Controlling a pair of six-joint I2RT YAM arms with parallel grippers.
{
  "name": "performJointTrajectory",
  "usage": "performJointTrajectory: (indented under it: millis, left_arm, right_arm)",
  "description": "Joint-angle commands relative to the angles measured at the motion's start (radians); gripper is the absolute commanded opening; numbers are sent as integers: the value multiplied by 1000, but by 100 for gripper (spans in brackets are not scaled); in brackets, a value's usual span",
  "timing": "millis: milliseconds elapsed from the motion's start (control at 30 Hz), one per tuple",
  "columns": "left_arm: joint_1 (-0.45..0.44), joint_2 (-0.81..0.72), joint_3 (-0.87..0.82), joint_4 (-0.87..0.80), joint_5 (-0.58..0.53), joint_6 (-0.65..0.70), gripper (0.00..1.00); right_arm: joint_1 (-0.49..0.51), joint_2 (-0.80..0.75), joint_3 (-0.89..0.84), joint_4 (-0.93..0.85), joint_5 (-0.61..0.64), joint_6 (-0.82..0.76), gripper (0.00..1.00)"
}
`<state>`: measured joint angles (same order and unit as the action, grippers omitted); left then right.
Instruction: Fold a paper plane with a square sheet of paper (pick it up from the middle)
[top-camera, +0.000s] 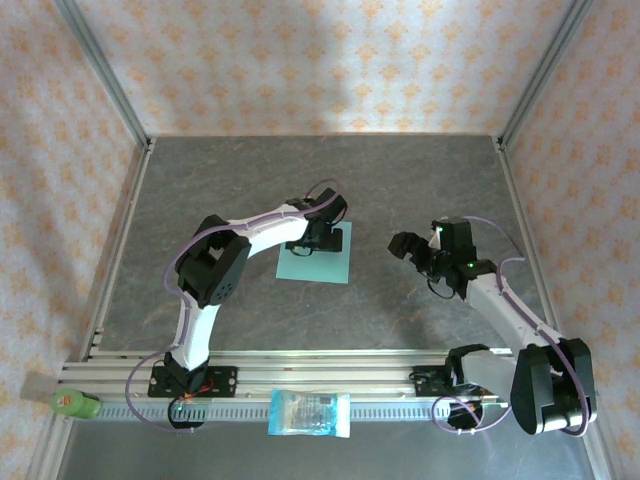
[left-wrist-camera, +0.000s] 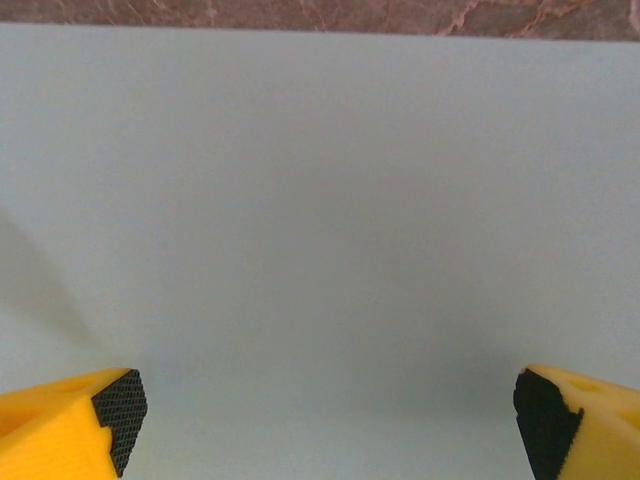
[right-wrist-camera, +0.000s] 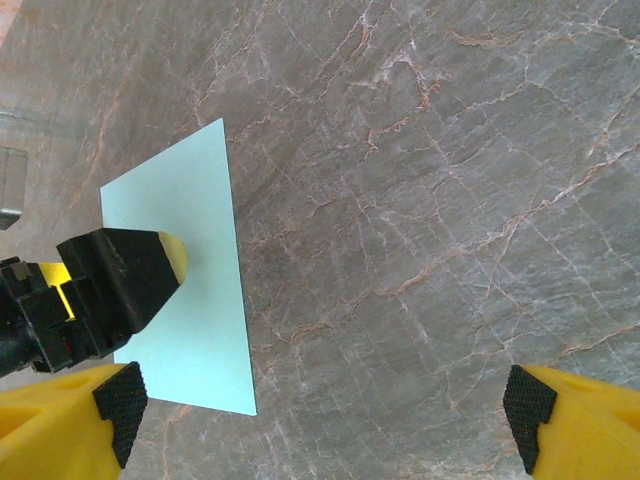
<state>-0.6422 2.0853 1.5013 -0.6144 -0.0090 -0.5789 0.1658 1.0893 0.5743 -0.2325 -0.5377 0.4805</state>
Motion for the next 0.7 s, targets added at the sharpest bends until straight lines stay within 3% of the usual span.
performJointTrajectory:
  millis: [0,367,667]
  left_arm:
    - [-14,28,7,-31,-26,-22,99]
    - [-19,58,-37,-9,-22,-32,99]
    - [-20,79,-62,-5,-13,-12,93]
  right_arm:
    - [6,3,26,-19,28,-18,95]
    - [6,16,22,-31,45,-24,95]
    - [6,20,28,-43,60,-26,95]
